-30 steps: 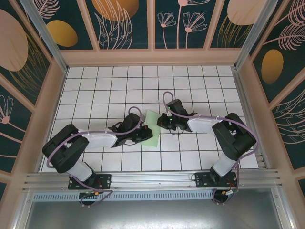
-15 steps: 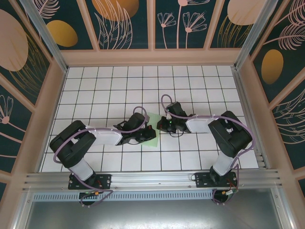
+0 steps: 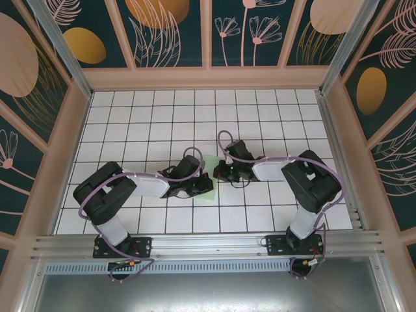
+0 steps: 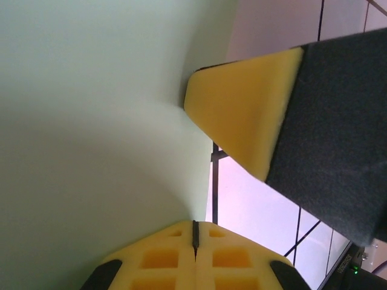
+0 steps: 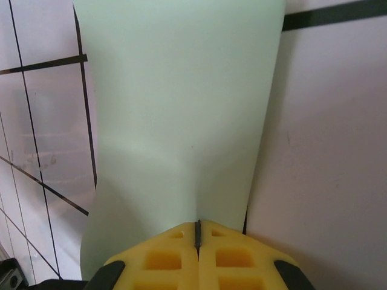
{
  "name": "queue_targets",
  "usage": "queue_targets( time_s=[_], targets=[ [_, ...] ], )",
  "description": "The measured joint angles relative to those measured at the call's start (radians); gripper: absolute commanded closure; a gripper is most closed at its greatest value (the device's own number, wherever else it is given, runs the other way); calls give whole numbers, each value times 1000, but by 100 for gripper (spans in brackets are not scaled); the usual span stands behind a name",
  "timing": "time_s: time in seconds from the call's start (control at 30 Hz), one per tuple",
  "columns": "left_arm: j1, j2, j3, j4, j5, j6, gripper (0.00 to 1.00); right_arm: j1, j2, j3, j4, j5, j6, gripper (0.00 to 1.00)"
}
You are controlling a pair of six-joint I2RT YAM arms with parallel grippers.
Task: Fold a paper plane with a square sheet of paper (pick it up from the middle)
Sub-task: Fold the square sheet of paper in half at the center of the table.
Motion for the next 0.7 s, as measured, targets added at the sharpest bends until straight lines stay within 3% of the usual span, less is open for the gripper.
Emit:
queue_targets(
  time_s=[0.5,0.7],
  targets=[
    [-2,11,-5,10,0,-15,100,14,-5,-6,0,19,-12,100],
    [-2,16,-22,56,-1,-23,100,-60,29,5,10,-87,-53,100]
  ],
)
